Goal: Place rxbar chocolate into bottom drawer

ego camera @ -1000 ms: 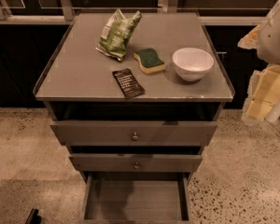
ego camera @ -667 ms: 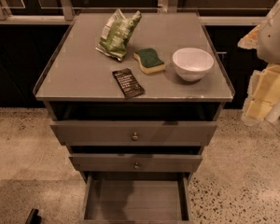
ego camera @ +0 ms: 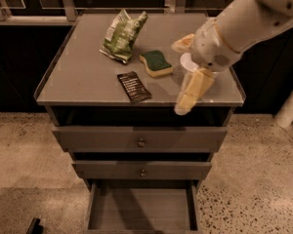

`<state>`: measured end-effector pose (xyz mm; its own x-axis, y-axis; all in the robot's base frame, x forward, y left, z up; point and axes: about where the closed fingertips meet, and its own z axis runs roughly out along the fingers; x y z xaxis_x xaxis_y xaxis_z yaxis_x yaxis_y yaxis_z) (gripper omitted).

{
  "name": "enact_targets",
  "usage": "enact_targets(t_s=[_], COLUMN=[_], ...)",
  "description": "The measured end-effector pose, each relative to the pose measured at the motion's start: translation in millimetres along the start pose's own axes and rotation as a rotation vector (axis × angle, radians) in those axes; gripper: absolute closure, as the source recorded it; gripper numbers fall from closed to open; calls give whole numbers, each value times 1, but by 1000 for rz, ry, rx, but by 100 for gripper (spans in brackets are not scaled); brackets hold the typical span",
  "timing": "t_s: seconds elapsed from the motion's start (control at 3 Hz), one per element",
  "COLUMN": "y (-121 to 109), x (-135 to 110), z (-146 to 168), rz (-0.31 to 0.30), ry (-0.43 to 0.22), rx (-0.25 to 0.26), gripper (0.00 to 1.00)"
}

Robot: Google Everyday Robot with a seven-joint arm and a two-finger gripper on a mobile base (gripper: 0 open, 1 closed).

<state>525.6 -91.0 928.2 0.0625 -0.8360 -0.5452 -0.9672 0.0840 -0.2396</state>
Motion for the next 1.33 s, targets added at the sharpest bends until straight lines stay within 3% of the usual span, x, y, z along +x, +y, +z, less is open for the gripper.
enact_targets(t_s=[0.33,0.67,1.33], y=[-3,-3,-39], x=[3,3,2], z=[25,25,68], rz=[21,21,24], ry=[-66,-65,-160], rx=[-41,-40,-42], gripper=[0,0,0])
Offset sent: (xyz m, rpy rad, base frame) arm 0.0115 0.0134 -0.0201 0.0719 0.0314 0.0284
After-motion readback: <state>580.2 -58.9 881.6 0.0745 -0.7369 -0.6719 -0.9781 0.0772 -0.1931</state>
